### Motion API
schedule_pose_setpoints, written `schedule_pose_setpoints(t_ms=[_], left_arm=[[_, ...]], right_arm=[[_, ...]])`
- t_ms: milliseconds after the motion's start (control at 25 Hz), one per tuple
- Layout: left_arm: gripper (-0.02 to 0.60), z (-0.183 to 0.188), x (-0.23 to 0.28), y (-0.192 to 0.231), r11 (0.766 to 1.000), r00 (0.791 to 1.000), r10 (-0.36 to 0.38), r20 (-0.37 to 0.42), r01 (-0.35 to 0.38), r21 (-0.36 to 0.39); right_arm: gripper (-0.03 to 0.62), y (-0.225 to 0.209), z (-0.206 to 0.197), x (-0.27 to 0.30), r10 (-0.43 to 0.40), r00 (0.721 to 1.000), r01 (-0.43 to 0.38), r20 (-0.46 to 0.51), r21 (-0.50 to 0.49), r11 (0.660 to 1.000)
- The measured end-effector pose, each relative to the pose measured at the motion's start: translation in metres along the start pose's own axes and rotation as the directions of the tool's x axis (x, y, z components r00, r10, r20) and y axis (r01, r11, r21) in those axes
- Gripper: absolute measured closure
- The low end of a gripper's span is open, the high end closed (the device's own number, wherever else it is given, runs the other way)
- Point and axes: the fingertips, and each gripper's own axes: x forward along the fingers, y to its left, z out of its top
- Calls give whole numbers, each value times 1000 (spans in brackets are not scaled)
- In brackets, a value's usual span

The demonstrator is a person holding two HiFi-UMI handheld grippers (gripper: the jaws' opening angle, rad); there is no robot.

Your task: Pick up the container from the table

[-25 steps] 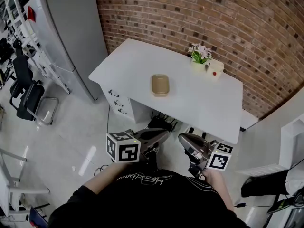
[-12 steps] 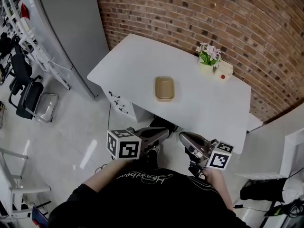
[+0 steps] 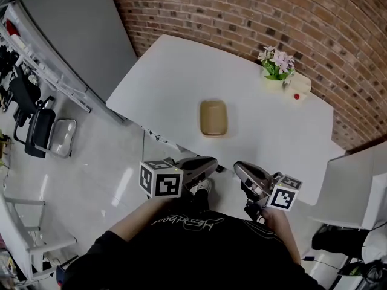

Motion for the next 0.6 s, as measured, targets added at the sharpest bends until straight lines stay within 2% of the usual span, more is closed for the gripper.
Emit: schedule_pose_setpoints(t_ms=[280, 440, 600], left_arm=[[575, 24, 22, 41, 1000, 998, 16, -57, -17, -19], [575, 39, 30, 73, 995, 998, 52, -47, -55, -78], [573, 50, 40, 104, 990, 997, 68, -48, -73, -122]], right_arm=[[588, -44, 20, 26, -64, 998, 64, -12, 36, 997], [586, -72, 23, 39, -118, 992, 120, -44, 56, 991], [572, -94, 27, 55, -128, 990, 133, -66, 79, 988]])
